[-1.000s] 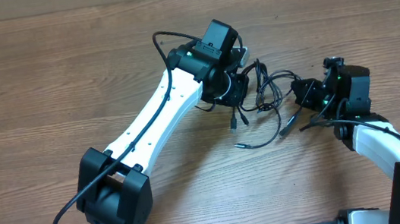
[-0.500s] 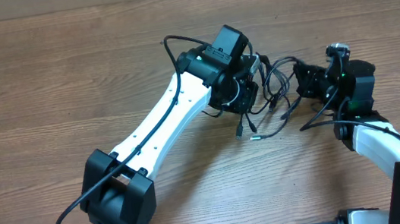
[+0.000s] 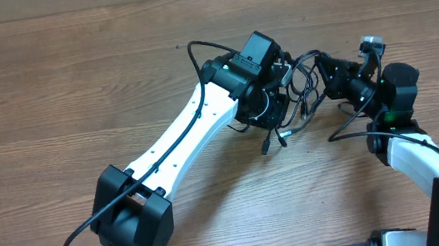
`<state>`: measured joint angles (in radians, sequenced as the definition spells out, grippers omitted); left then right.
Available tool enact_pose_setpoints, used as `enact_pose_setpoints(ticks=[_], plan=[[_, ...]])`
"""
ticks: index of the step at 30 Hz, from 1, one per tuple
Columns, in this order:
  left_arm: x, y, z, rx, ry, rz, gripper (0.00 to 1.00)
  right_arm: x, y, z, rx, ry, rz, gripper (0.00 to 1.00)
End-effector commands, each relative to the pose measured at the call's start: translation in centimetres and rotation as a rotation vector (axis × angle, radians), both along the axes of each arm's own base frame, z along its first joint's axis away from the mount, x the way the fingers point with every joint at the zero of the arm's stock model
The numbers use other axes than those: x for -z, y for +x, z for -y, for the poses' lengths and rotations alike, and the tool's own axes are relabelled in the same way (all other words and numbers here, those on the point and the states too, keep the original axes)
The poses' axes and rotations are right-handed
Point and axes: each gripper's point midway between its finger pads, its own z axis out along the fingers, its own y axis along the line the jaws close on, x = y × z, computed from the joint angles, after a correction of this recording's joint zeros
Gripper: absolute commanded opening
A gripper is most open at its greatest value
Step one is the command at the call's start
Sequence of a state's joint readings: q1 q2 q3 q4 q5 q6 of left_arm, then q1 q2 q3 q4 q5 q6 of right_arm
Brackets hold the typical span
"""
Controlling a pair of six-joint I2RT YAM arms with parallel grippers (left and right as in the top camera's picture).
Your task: Untangle cables
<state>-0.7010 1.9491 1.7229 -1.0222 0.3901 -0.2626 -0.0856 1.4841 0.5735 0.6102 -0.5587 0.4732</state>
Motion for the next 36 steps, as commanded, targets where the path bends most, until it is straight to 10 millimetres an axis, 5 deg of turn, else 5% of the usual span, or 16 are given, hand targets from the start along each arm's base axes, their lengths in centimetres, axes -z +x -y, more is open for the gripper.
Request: enact_pose_setpoints(ticks=[1,6,12,18,26,36], plan=[[-0.9,-0.4,0.6,0.03,-0.031,0.006,0.04,-1.8,-0.1,-0.7,-0.038,0.114,0.013,0.04],[-0.9,-0.4,0.6,0.03,-0.031,0.006,0.04,-4.0,0.0,-0.9,-0.035,0.254,0.027,0.04],[-0.9,-0.5,0.7,0.032,-0.03,0.004,0.04,-4.1,0.6,0.1,0.033,0.262,0.033,0.04],[-0.9,-1.3,1.3,0.054,-0.028,0.003,0.04,0.8,1.3,3.9,0.288,0.18,-0.124,0.04],[-0.8,-1.7,1.7,0.073,-0.027,0.013,0.04,8.6,-1.7,7.1,0.443,-0.071,-0.398,0.04],[-0.9,-1.7,1.7,0.073,-0.028,0.011,0.04,12.0,-4.7,10.3,0.532,-0.335,-0.537,0.04]])
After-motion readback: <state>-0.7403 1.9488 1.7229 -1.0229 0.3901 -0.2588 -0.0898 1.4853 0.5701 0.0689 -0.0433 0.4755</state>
